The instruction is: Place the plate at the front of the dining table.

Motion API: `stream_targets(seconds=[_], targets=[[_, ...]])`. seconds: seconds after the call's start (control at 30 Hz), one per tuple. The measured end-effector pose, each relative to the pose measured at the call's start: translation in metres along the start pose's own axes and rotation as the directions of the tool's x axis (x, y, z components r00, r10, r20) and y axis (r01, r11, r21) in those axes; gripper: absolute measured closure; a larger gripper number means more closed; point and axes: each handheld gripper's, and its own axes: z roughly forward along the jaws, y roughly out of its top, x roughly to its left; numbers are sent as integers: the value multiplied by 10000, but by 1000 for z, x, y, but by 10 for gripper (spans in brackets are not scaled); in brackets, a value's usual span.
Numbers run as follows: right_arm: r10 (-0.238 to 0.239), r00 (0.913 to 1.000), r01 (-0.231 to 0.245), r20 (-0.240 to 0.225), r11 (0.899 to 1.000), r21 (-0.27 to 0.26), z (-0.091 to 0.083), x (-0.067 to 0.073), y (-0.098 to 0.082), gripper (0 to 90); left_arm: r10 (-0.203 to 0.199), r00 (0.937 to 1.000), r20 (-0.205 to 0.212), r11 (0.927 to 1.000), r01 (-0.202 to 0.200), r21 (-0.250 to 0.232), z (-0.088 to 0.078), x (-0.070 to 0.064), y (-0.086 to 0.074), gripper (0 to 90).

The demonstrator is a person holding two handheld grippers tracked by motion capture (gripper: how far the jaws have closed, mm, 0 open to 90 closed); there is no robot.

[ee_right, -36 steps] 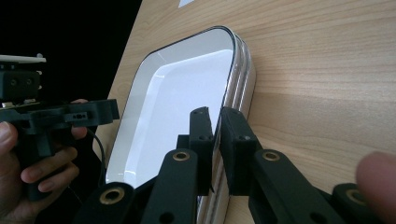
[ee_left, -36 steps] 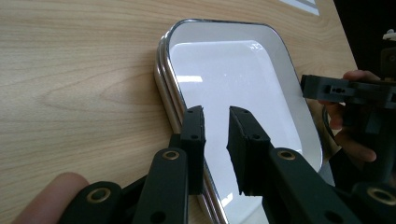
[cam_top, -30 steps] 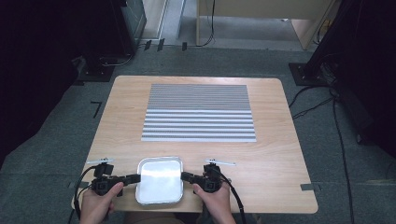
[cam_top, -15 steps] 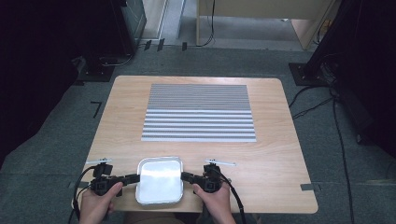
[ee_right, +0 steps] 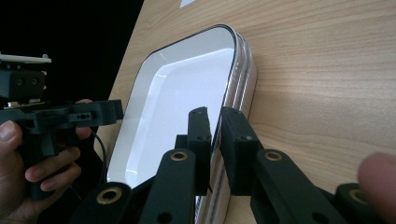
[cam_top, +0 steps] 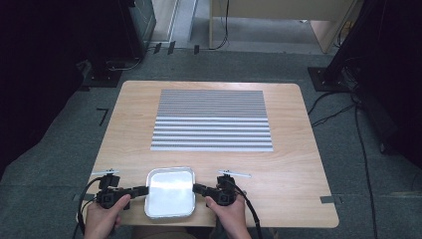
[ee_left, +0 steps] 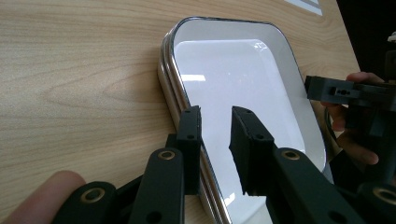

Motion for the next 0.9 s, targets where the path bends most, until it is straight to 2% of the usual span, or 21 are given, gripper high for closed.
stream_targets(seconds=[0.13,0.27,0.9], targets=[[15,10000,-15,-26,10000,-28,0,0,-1,831,-22,10000,47,10000,22,-1,0,1,0,737],[240,9994,-238,-238,9997,51,0,-2,-1,831,17,10000,6,10000,-17,5,2,0,0,733],[266,9990,-269,-365,9996,-62,-8,2,-2,833,75,9999,91,10000,-75,-18,5,-1,0,706]])
